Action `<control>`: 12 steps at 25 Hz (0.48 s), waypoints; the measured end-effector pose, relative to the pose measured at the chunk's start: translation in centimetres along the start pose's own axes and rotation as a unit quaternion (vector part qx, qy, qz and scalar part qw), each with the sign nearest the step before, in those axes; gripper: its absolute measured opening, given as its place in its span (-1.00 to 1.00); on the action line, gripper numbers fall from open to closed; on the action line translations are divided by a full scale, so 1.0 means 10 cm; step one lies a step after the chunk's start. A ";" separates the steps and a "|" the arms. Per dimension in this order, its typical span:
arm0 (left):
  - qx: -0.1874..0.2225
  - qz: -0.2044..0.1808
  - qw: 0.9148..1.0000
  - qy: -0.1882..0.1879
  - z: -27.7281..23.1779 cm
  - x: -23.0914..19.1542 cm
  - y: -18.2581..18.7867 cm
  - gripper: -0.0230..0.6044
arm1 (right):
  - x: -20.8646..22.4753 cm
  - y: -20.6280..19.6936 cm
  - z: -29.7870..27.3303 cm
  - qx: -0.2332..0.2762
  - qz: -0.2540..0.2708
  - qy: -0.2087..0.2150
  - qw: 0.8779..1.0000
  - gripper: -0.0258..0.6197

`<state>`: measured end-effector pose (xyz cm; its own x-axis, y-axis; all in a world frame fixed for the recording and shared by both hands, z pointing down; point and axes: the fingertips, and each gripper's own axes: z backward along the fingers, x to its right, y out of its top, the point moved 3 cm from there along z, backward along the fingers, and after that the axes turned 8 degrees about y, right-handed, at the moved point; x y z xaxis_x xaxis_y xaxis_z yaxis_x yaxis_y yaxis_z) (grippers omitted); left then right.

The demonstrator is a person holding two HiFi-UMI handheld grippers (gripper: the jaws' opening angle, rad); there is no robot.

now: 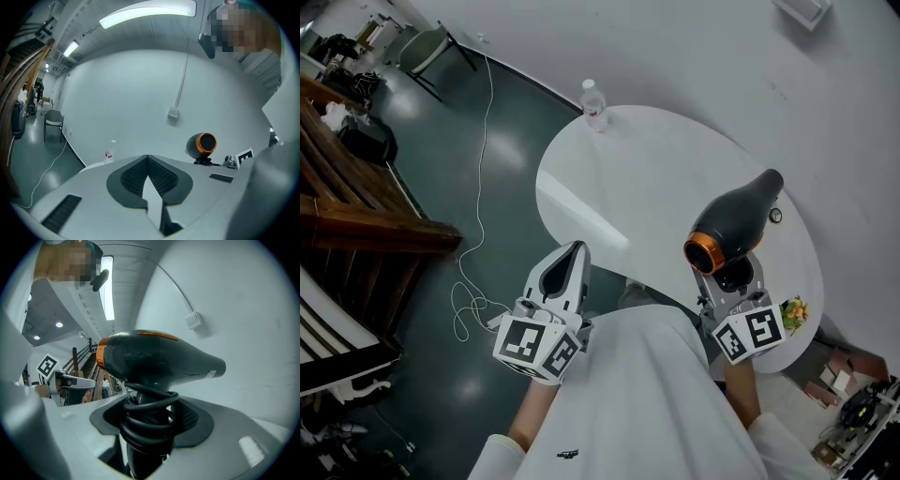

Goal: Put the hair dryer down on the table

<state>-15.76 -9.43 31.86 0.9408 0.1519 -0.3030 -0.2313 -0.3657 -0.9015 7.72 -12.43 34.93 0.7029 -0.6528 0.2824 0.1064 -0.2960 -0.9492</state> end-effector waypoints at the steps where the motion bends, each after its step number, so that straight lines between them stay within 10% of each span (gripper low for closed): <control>1: 0.001 0.000 1.000 0.003 -0.05 0.00 0.01 -0.90 | 0.04 0.01 -0.03 0.000 -0.003 0.003 1.000 -0.04; 12: -0.018 -0.015 1.000 -0.013 -0.60 0.16 0.02 -0.90 | 0.36 -0.03 -0.42 -0.006 0.002 0.019 1.000 -0.04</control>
<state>-12.84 -14.74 33.02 0.9403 0.1874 -0.2841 -0.1934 -0.3927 -0.8991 7.30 -17.60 36.81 0.6761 -0.6798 0.2842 0.0954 -0.3016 -0.9486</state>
